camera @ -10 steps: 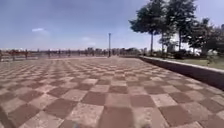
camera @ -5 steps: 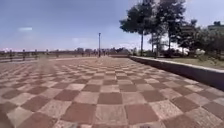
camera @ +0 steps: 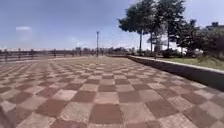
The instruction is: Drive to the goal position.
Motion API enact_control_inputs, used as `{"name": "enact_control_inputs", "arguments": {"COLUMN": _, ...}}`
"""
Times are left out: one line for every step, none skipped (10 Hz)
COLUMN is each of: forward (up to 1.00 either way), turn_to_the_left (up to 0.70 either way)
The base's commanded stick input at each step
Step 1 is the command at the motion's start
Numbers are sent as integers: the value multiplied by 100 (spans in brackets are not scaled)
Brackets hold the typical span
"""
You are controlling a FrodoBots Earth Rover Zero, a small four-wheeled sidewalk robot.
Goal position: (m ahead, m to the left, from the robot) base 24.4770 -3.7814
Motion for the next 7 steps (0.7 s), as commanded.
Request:
{"name": "enact_control_inputs", "arguments": {"forward": 70, "turn_to_the_left": 0}}
{"name": "enact_control_inputs", "arguments": {"forward": 70, "turn_to_the_left": 0}}
{"name": "enact_control_inputs", "arguments": {"forward": 70, "turn_to_the_left": 0}}
{"name": "enact_control_inputs", "arguments": {"forward": 70, "turn_to_the_left": 0}}
{"name": "enact_control_inputs", "arguments": {"forward": 70, "turn_to_the_left": 0}}
{"name": "enact_control_inputs", "arguments": {"forward": 70, "turn_to_the_left": 0}}
{"name": "enact_control_inputs", "arguments": {"forward": 70, "turn_to_the_left": 0}}
